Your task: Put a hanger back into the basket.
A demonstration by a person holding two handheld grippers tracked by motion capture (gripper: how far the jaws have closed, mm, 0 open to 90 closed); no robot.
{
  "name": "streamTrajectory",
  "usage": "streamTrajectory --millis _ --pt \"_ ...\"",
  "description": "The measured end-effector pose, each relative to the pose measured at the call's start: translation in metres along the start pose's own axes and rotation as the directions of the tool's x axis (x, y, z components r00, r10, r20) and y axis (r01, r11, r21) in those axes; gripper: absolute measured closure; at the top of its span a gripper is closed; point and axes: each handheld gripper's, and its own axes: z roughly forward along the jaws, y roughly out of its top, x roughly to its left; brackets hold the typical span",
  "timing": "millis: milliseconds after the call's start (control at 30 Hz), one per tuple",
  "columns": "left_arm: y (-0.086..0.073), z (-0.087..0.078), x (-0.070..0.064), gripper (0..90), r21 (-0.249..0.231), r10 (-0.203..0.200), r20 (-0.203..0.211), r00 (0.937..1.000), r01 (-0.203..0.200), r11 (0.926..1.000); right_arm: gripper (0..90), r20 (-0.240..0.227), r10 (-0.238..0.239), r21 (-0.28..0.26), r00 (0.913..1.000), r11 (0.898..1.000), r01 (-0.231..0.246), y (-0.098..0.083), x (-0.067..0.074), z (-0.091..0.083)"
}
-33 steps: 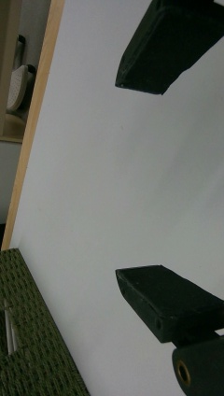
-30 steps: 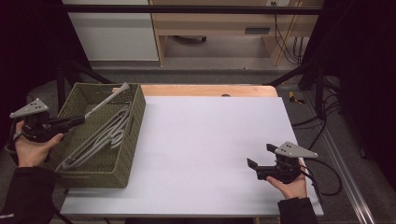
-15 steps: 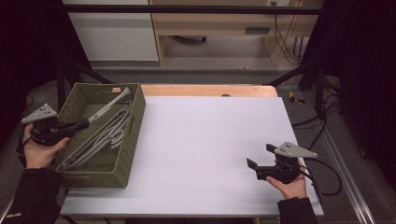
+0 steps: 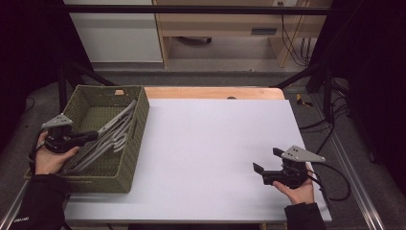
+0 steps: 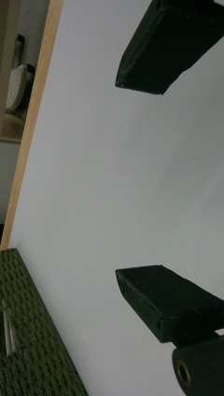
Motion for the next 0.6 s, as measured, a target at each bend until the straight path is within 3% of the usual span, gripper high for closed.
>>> streamTrajectory --millis 167,267,400,600 --pt "0.007 -0.01 -0.008 68.3 -0.024 -0.002 -0.007 1.0 0.002 0.9997 8.3 0.005 0.003 -0.003 1.0 1.0 -0.003 0.0 -0.001 -0.001" --pt "0.014 -0.02 -0.017 61.7 -0.071 0.011 0.001 0.9999 -0.011 0.9974 8.1 0.006 0.005 -0.007 1.0 1.0 -0.005 0.0 -0.001 -0.002" --pt "0.019 -0.033 -0.034 52.8 -0.147 0.029 0.029 0.9992 -0.024 0.9888 7.9 0.007 0.004 -0.013 1.0 1.0 -0.004 0.001 -0.001 -0.003" --pt "0.021 -0.039 -0.058 37.6 -0.223 0.049 0.07 0.9963 -0.033 0.9744 6.7 0.014 0.011 -0.021 0.9998 1.0 -0.011 0.001 0.0 -0.003"
